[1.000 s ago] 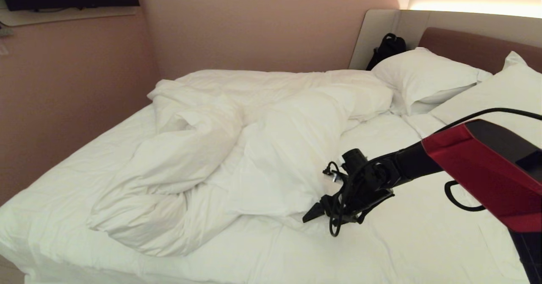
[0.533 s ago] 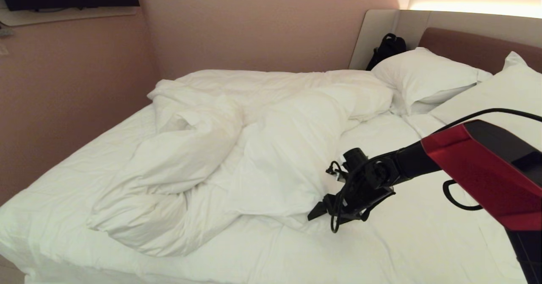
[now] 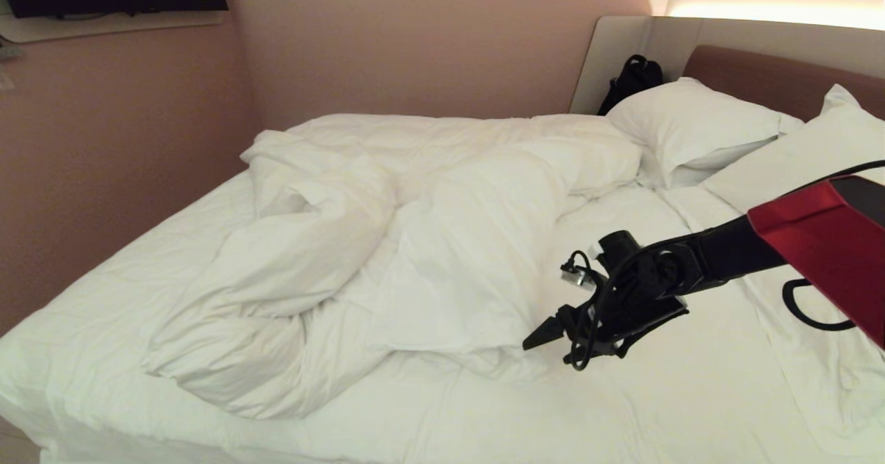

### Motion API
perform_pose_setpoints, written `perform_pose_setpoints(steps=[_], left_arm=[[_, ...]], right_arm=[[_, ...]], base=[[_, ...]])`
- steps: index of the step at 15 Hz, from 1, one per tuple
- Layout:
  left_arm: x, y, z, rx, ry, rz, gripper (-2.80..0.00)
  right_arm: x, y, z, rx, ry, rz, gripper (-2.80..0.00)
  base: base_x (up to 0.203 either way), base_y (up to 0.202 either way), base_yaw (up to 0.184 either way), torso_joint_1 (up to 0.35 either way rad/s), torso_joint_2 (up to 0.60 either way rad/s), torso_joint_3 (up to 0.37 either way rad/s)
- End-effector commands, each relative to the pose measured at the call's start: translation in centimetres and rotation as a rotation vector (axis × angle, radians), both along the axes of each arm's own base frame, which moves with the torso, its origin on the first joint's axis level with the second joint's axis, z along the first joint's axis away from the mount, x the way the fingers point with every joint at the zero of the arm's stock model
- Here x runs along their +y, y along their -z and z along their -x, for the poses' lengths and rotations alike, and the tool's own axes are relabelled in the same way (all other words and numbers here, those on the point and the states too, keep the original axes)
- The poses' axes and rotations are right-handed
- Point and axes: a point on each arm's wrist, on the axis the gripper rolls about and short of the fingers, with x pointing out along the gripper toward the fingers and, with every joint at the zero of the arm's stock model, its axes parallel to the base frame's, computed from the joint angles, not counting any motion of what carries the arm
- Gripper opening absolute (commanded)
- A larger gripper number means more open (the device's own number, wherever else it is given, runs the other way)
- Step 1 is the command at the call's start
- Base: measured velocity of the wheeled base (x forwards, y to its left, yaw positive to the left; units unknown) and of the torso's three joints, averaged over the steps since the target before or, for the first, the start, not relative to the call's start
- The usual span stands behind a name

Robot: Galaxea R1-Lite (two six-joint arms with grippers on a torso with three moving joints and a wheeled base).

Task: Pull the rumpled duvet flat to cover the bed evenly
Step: Flatten the corners of the folded blanket

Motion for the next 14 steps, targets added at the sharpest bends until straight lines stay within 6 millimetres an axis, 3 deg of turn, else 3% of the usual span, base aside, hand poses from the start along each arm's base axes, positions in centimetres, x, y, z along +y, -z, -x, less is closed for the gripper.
perform_pose_setpoints(steps=[1, 7, 14], left_arm=[[0.0, 0.0, 0.0, 0.001, 0.000, 0.000, -2.80], [0.0, 0.0, 0.0, 0.000, 0.000, 0.000, -2.80], [0.0, 0.0, 0.0, 0.000, 0.000, 0.000, -2.80]], right_arm=[[-0.3, -0.6, -0.3, 0.020, -0.067, -0.164, 0.00], [0.1, 1.5, -2.1, 0.033, -0.059, -0.157, 0.00], [1.1, 1.9, -2.9, 0.011, 0.000, -0.052, 0.00]], base=[[0.000, 0.000, 0.000, 0.000, 0.00, 0.000], [0.000, 0.000, 0.000, 0.000, 0.00, 0.000], [0.000, 0.000, 0.000, 0.000, 0.00, 0.000]])
